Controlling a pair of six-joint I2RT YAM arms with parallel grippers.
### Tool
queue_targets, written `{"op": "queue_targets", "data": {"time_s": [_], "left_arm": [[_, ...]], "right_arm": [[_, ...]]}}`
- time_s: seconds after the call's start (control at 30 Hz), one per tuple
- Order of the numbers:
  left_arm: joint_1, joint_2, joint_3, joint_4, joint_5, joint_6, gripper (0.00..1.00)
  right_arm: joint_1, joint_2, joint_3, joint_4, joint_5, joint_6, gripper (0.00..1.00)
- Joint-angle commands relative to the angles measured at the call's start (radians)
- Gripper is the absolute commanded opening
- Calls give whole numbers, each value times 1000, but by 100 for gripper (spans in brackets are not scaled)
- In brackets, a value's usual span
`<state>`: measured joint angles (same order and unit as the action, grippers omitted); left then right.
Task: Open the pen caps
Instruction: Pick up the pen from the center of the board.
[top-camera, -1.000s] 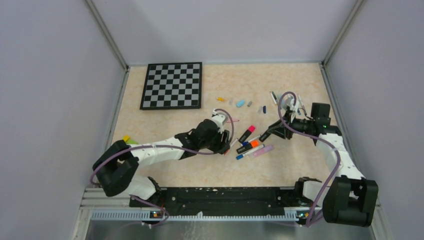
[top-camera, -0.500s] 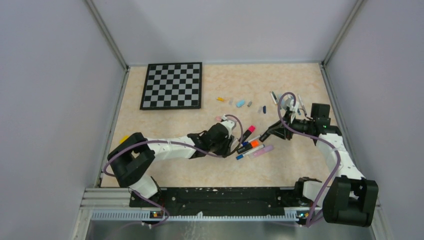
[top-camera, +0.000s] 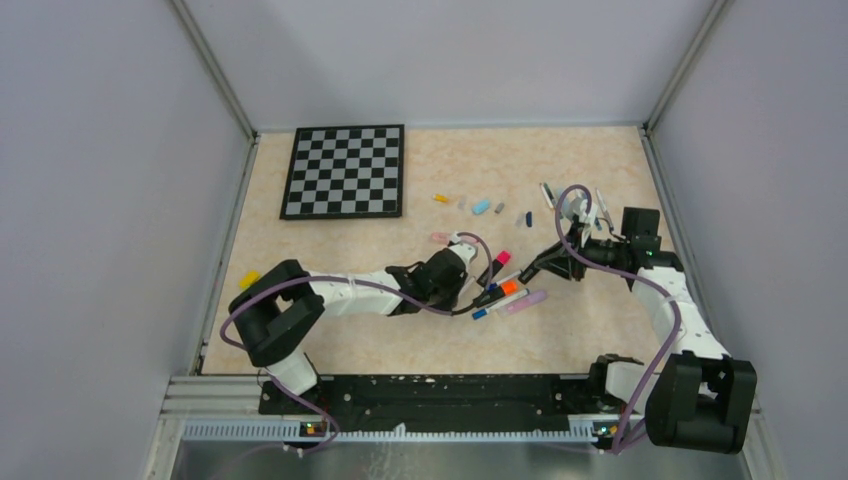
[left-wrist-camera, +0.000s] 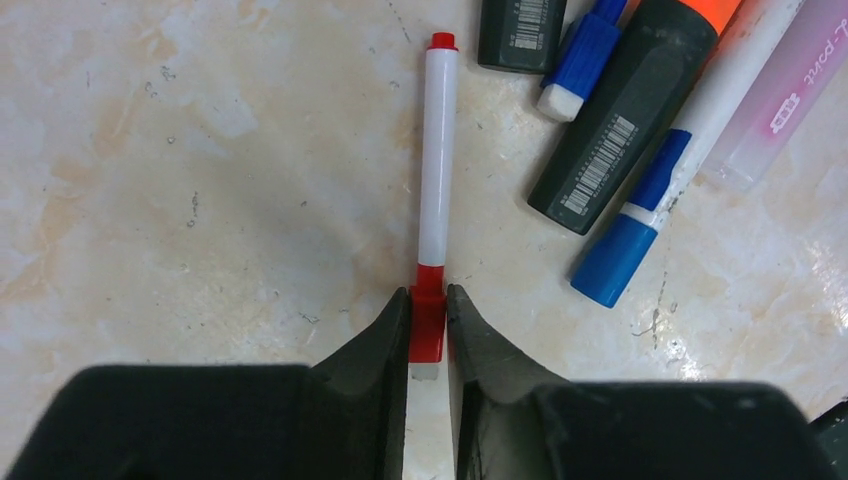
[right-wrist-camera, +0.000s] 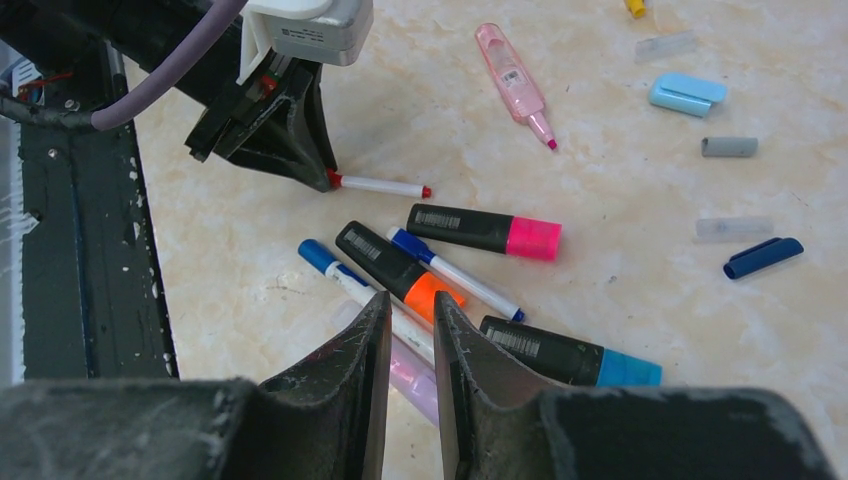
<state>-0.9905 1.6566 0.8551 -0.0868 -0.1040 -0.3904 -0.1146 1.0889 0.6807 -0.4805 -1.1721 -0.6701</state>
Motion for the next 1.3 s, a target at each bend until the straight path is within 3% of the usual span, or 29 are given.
{"op": "queue_targets", "data": {"time_s": [0.0, 0.17, 0.33, 0.5, 0.67, 0.87, 1.07, 1.27], "left_arm": [[-6, 6, 24, -44, -33, 2, 18], [-6, -34, 10, -63, -39, 1, 0], [-7, -139, -22, -63, 7, -23, 0], [-6, -262, -105, 73, 204, -46, 0], [-4, -291, -131, 205, 349, -96, 0], [-4, -189, -47, 232, 560, -109, 0], [-4, -89, 38, 211, 655, -135, 0], [-1, -22, 111, 149, 688, -139, 0]], "right_arm": [[-10, -4, 17, 9, -25, -28, 21], [-10, -6, 20, -7, -33, -43, 21], [-10, -10, 19, -36, -46, -95, 21], [-10, -28, -5, -75, -103, -215, 21], [-10, -61, -58, -226, -208, -600, 21], [-4, -74, -101, -337, -227, -975, 39], [80, -74, -118, -407, -149, -1229, 42], [213, -62, -131, -415, -34, -1324, 42]]}}
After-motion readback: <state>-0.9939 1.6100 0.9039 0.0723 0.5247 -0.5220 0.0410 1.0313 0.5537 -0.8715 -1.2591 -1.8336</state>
